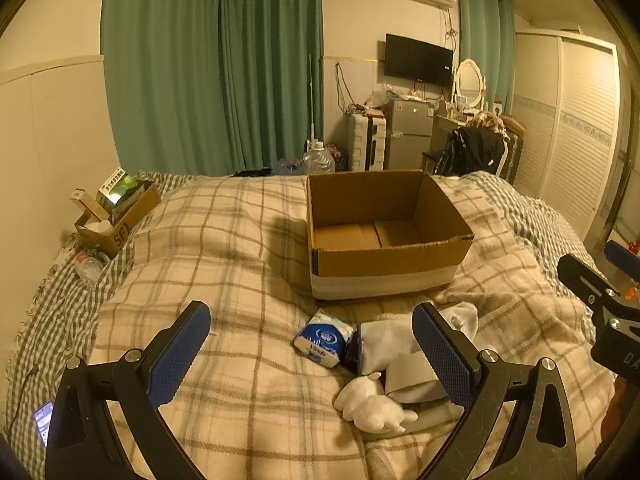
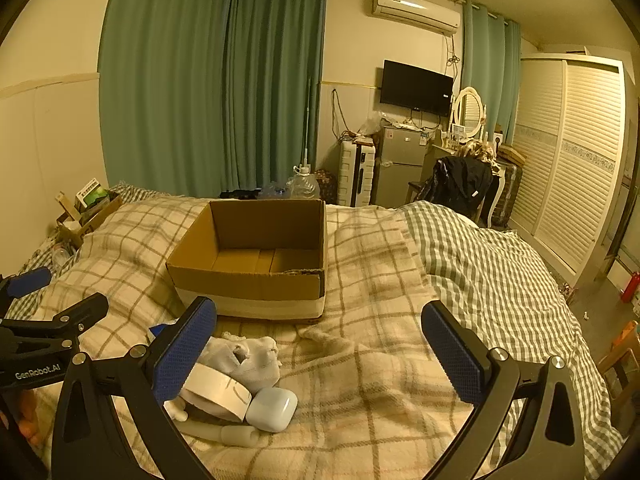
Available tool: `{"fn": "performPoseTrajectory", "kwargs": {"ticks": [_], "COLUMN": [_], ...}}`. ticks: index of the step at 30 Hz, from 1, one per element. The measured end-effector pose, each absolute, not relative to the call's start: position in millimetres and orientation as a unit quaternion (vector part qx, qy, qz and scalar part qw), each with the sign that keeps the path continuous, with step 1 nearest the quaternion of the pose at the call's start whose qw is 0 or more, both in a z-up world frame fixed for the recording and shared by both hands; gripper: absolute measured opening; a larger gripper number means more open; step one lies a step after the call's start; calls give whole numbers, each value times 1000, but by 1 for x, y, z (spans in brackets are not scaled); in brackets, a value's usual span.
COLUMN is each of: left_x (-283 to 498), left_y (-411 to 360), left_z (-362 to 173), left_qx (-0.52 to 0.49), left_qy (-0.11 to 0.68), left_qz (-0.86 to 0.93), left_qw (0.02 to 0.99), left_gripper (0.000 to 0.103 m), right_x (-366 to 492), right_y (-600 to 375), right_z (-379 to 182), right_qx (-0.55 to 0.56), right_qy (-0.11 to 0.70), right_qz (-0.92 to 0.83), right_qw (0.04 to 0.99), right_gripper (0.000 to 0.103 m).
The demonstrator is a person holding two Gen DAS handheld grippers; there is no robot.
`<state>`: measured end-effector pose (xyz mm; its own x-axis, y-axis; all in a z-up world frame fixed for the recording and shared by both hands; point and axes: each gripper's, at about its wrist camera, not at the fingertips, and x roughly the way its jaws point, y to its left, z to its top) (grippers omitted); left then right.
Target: Organize objects
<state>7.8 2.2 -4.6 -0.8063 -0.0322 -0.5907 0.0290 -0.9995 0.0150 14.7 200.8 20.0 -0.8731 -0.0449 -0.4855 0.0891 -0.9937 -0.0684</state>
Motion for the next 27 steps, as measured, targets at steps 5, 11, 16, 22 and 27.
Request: {"fn": "performPoseTrajectory", "kwargs": {"ticks": [5,11,16,22,27], "left_x": [-2,-12,-17,-24,-18], "left_y": [2,9,17,25,28], "left_z": [-28,-74,-101,-113,-114], "left_qx": [356,429,469,495,502], "left_qy": [-7,-9,-2,20,37], "left_qz": [-934,-903,-883,-864,-855], "left_qw": [19,0,-30,-93,-129], "left_gripper": [103,103,100,71,48], "right_x": [8,-5,-13,-18,-17], "right_y": [204,208,209,202,195], "right_z": [10,-14,-31,-41,-44], "right_qx": [273,316,341,359,370], "right_qy": [46,46,43,53,68], "right_qz": [-960,-947,-938,-931,-926], "right_qw": [37,36,44,45,46], "right_gripper": [103,103,103,102,103]}}
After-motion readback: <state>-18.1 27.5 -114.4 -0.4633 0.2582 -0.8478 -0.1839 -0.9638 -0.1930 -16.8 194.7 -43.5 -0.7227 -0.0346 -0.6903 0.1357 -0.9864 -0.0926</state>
